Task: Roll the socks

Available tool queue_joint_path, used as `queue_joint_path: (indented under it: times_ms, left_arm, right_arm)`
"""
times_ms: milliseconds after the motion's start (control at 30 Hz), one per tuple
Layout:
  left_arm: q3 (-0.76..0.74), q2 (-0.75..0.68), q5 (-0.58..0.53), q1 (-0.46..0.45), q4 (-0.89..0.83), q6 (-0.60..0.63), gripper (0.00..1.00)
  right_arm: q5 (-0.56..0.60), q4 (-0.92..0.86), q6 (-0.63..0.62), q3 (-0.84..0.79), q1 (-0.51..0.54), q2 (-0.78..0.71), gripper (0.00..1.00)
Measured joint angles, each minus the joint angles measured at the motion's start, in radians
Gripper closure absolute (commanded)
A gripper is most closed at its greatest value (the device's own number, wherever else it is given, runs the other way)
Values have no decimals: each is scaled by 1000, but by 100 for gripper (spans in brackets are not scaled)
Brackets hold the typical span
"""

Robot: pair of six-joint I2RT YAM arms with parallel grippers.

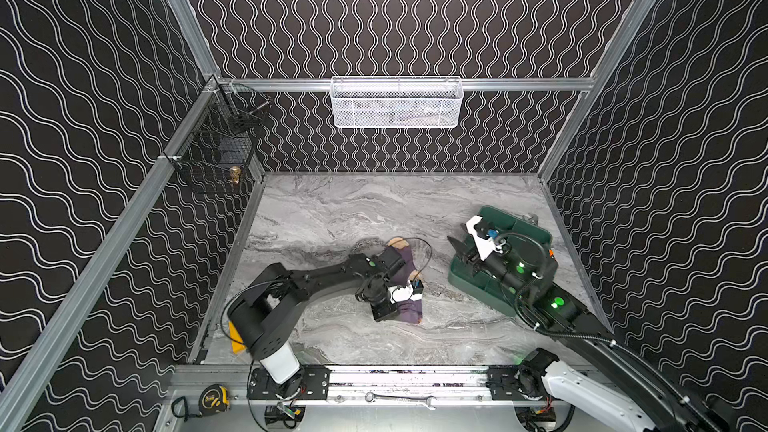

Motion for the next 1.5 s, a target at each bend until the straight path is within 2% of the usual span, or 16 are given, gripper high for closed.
queue_joint_path:
  times_ms: [67,167,333,467,567,700,933,1067,1133,1333,1367,1500]
  left_arm:
    - [34,45,22,20,-26,-11,100]
    - [68,96,56,38,-57,-24,100]
    - [87,126,90,49,-79,-35,100]
    - [89,134,108,55,-82,-47,100]
    - [93,141,116,58,-87,-47,100]
    - [94,141,116,58,-87,-49,100]
    - [86,133,115,59,-79,-49,100]
    - [86,133,114,60,-79,-49,100]
    - [86,132,112,60,-80,-49,100]
    - [85,115,75,60,-83,-50,100]
    - [84,106,59,60,-83,-52,100]
    - [72,56,13,60,-82,-57,80]
  right_arm:
    - [-44,-10,-42,-11,2,-25,68]
    - [-60,-78,-182,-30,84,-23,61]
    - [146,-142,-491,-170,420,67,56]
    - [298,-101,-688,-259,554,192,53]
    - [349,-11,-771,-261,582,331,50]
    - [381,52,-809,-202,590,511,45]
    - [382,136,-825,-178,586,668,46]
    - [382,174,-811,-164,573,710,49]
    - [382,188,-805,-162,566,722,55]
    - [346,180,-752,-164,544,749,98]
    - [342,162,-741,-156,544,752,100]
    - [311,61,-682,-97,543,763,100]
